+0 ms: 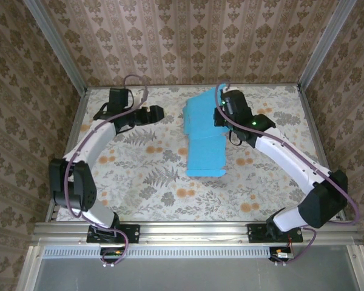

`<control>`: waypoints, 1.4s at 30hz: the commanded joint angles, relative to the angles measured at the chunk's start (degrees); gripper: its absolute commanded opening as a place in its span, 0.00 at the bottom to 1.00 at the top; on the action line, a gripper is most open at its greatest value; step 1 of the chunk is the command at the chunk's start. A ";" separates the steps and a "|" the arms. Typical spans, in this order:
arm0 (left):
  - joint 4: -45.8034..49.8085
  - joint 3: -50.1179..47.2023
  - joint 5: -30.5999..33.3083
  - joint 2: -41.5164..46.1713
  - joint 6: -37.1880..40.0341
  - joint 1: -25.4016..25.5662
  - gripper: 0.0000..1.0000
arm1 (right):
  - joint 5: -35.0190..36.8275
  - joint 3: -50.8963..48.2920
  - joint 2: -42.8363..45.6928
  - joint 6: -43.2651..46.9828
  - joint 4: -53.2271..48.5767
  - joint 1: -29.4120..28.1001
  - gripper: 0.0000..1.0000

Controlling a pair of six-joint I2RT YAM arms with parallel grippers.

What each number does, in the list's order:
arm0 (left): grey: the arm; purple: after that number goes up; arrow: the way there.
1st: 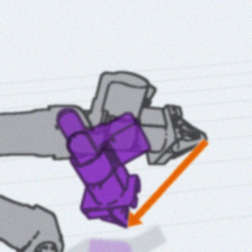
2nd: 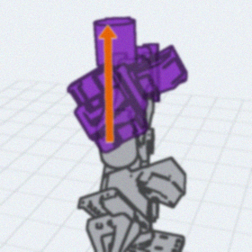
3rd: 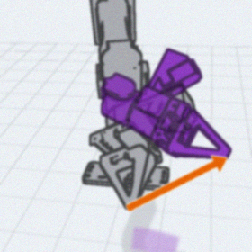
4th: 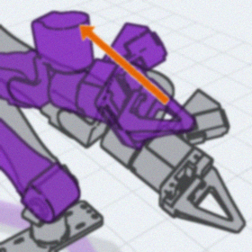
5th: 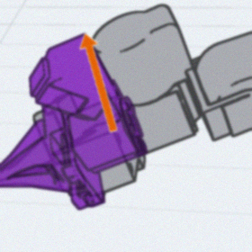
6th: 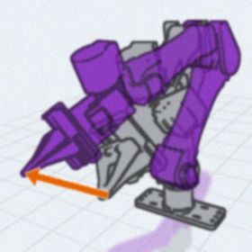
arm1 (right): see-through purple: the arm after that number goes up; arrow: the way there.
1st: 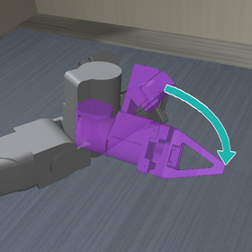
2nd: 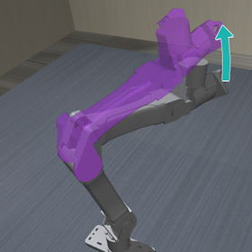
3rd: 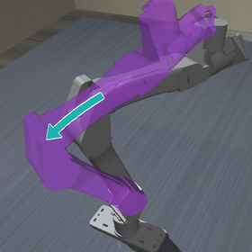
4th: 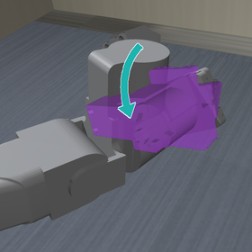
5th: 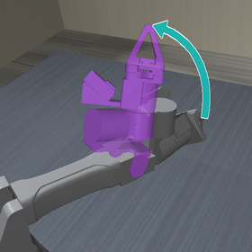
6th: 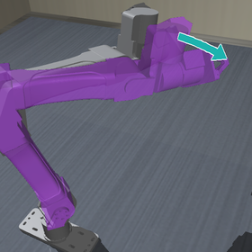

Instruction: Fold the paper box

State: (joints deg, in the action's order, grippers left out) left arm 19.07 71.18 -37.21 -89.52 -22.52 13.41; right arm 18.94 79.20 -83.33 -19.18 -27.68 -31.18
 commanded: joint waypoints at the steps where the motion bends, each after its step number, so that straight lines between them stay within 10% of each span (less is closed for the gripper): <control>1: -0.13 -5.77 -2.11 4.14 -1.71 -2.51 0.75 | 18.32 5.84 -3.25 8.87 -11.90 -4.94 0.14; 11: 0.20 -15.63 -1.81 13.34 -3.19 -7.97 0.75 | 43.73 13.88 -11.89 24.80 -10.80 -16.79 0.15; 21: -3.68 -18.90 -3.74 13.59 -4.99 -7.92 0.75 | 46.56 15.06 -8.79 34.01 -9.83 -15.35 0.16; 42: 2.03 -24.24 -0.05 22.22 -9.89 -9.75 0.74 | 16.07 17.87 -20.05 12.81 -20.36 -25.82 0.21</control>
State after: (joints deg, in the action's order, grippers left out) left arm 18.46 47.68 -37.82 -69.43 -30.87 4.43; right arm 42.46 93.47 -103.48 -0.40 -46.37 -55.40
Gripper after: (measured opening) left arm 0.744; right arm 0.200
